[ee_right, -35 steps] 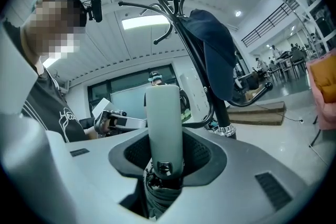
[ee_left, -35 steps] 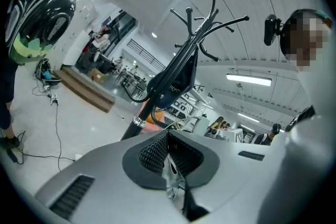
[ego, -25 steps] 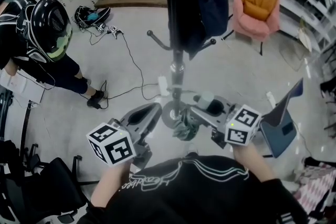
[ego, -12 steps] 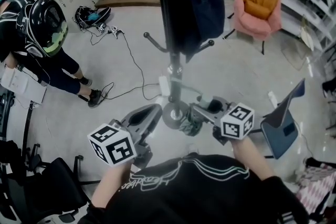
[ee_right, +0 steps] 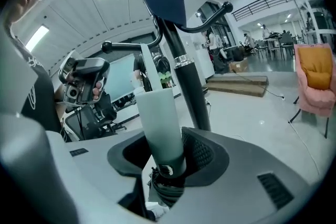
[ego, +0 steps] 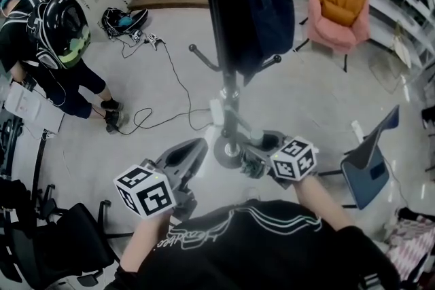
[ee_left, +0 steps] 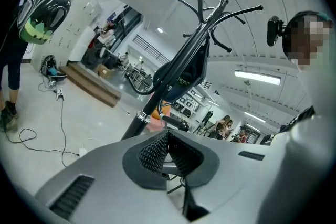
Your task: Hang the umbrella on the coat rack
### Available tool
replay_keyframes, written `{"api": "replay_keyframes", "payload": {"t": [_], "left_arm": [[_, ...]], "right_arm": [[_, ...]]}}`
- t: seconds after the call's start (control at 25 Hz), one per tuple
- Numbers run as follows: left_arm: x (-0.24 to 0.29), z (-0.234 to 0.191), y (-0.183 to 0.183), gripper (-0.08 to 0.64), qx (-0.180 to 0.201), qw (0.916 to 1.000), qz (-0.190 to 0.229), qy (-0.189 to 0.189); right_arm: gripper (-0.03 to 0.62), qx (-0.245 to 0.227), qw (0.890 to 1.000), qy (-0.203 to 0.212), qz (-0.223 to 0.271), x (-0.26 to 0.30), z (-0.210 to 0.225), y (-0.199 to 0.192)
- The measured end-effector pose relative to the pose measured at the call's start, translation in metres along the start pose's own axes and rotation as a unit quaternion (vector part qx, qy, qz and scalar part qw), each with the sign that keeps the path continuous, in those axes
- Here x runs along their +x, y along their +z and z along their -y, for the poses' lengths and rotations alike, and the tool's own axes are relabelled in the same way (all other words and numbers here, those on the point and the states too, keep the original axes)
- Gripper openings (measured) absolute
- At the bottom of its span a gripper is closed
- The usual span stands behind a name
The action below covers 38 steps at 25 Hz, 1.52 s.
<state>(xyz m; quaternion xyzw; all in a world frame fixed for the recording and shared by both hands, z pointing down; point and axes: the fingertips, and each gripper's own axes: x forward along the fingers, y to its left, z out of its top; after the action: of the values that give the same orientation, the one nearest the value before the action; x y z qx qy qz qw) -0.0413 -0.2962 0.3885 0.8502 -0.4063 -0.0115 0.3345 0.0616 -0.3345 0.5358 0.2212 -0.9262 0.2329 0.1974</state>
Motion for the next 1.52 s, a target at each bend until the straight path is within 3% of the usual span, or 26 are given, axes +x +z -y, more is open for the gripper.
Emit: {"api": "replay_keyframes", "payload": {"t": [0.4, 0.8, 1.04, 1.2, 1.28, 1.36, 1.52], "left_arm": [[-0.005, -0.011, -0.003, -0.002, -0.003, 0.9999, -0.002, 0.017], [-0.004, -0.011, -0.007, -0.002, -0.007, 0.9998, -0.009, 0.018], [0.001, -0.007, -0.01, -0.002, -0.002, 0.9998, -0.017, 0.009], [0.002, -0.004, -0.012, -0.002, -0.005, 0.9998, -0.02, 0.004], [0.003, 0.0, -0.012, -0.002, -0.01, 0.9997, -0.021, -0.005], [0.002, 0.004, -0.012, -0.002, -0.017, 0.9995, -0.021, -0.017], [-0.002, 0.01, -0.011, -0.002, -0.014, 0.9992, -0.019, -0.032]], "right_arm": [[0.17, -0.06, 0.997, -0.019, -0.035, 0.02, 0.003, -0.002], [0.187, -0.004, 0.999, -0.001, -0.037, 0.019, 0.012, -0.002], [0.187, 0.069, 0.997, 0.017, 0.035, -0.009, 0.013, 0.025], [0.186, 0.068, 0.994, 0.019, 0.087, -0.033, 0.005, 0.053], [0.15, 0.064, 0.991, 0.02, 0.118, -0.049, -0.003, 0.069], [0.098, 0.068, 0.986, 0.025, 0.153, -0.066, -0.013, 0.085], [0.066, 0.119, 0.966, 0.049, 0.223, -0.101, -0.033, 0.113]]}}
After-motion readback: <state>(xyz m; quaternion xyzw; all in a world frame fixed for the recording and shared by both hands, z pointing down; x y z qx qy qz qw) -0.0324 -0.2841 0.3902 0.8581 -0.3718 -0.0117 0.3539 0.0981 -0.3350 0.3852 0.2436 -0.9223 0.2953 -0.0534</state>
